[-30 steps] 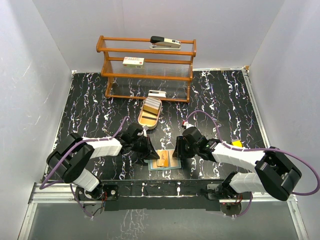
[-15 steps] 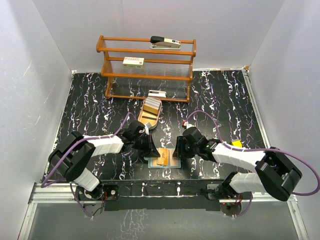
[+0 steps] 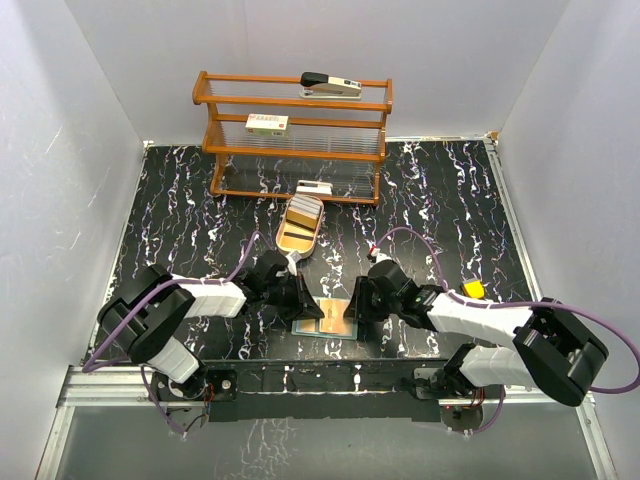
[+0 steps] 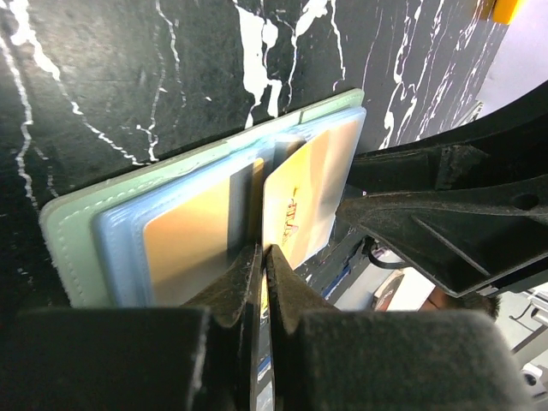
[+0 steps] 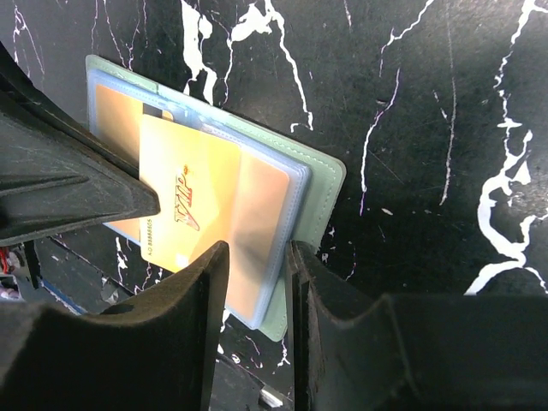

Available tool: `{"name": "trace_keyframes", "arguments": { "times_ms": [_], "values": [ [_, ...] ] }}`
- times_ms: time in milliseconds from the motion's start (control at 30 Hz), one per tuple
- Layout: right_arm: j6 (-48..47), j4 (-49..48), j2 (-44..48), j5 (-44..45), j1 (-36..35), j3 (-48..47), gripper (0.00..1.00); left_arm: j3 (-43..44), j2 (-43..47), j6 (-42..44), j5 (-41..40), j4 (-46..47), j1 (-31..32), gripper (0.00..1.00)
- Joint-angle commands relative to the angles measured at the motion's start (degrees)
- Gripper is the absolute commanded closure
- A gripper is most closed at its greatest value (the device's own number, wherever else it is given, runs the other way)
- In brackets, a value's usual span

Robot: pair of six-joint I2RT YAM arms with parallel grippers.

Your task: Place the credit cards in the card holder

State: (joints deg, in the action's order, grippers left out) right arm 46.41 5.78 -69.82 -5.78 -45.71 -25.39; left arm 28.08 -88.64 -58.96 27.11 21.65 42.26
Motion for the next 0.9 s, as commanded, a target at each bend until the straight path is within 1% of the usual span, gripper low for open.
{"name": "trace_keyframes", "arguments": {
  "times_ms": [0,33,167,300,400,533,700,867],
  "values": [
    [0.09,-0.79,0.45,-0.19,-1.02,-1.8,0.71,2.47,-0.43,0.96,-2.39,-2.92,1.6,0.96],
    [-0.94,1.94,0.71,0.87,-1.07,-3.43,0.71,2.97,0.0,1.29,-3.08,-4.55,1.67,0.93],
    [-4.31,12.06,3.68,6.67,-1.22,-8.78,0.68,3.71,4.16,2.29,-6.99,-10.16,1.68,0.74],
    [-3.76,14.67,7.58,8.93,-1.2,-8.82,0.64,4.54,7.01,2.7,-8.45,-12.29,1.68,0.62],
    [-1.65,13.45,8.28,7.94,-1.14,-6.38,0.63,4.8,7.33,2.82,-8.03,-11.81,1.68,0.6],
    [0.91,9.07,8.31,5.45,-1.15,-2.92,0.59,5.01,7.42,2.93,-7.23,-11.33,1.73,0.58],
    [4.04,1.31,8.47,1.73,-1.22,1.0,0.57,4.88,6.78,2.9,-6.0,-8.97,1.86,0.59],
    [4.82,-2.09,7.91,0.39,-1.21,3.07,0.53,4.02,4.7,2.62,-4.75,-5.97,2.08,0.6]
  ]
}}
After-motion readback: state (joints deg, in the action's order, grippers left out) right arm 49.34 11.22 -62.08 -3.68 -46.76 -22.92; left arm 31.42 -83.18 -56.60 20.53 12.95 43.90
